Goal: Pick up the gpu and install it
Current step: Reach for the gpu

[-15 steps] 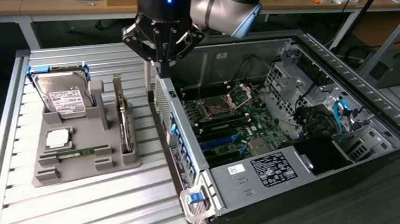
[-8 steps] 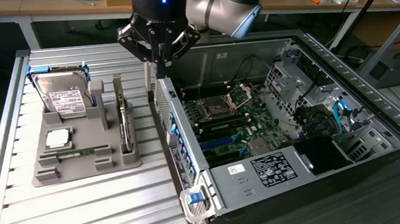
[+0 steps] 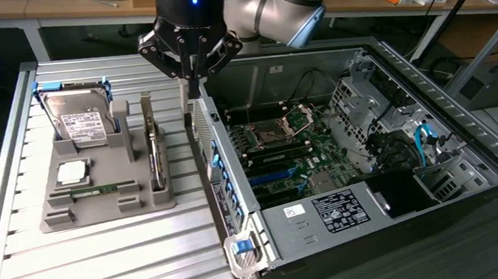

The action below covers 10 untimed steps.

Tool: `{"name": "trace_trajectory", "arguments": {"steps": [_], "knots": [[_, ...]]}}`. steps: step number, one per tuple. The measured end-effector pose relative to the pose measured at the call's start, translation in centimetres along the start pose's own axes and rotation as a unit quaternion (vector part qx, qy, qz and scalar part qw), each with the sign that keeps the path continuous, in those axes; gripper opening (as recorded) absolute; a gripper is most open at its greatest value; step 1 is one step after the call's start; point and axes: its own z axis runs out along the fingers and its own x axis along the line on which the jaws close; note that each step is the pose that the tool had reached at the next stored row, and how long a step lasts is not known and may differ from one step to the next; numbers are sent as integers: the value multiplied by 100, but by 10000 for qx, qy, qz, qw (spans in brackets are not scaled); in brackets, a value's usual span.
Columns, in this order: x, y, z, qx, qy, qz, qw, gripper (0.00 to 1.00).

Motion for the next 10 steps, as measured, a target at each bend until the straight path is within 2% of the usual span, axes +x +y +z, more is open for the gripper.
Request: {"name": "trace_trajectory", "arguments": {"steps": [10], "knots": [[96, -7, -3, 0, 0, 0, 10000, 11]]}}
